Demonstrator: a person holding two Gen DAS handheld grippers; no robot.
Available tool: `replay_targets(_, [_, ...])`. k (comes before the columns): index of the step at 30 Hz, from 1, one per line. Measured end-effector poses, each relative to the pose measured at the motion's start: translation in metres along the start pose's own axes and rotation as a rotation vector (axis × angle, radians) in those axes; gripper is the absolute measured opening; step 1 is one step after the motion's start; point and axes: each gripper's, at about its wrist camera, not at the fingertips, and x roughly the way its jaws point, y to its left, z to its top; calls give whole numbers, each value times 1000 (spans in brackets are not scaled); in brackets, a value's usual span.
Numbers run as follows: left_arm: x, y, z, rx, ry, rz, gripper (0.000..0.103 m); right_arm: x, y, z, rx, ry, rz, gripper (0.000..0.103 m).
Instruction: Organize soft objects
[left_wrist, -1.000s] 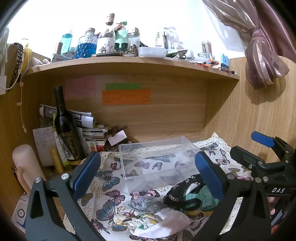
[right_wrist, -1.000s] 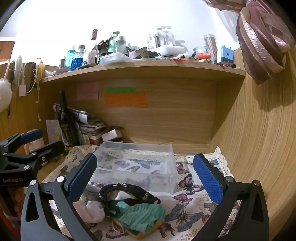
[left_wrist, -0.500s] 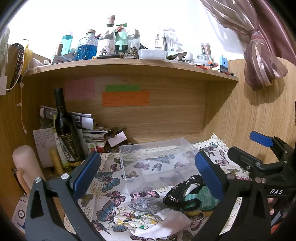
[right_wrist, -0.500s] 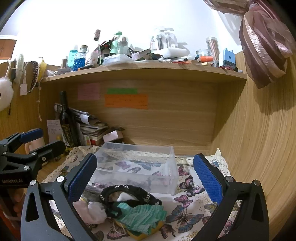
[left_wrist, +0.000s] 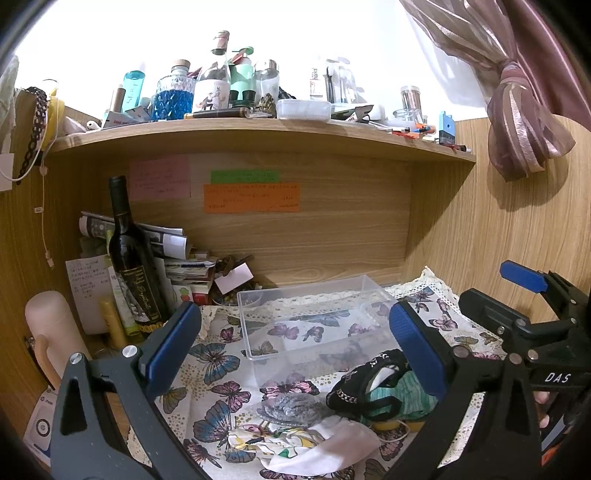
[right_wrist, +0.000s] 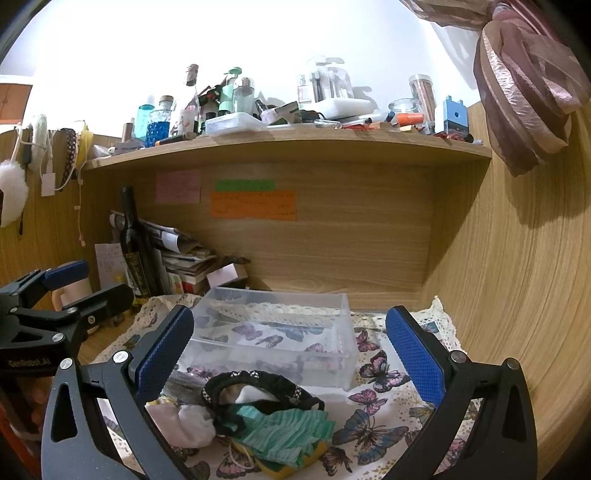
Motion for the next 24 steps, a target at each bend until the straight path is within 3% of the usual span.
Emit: replay_targets(24, [0, 0, -2, 1, -1, -2, 103, -3, -1, 1, 6, -2, 4, 103])
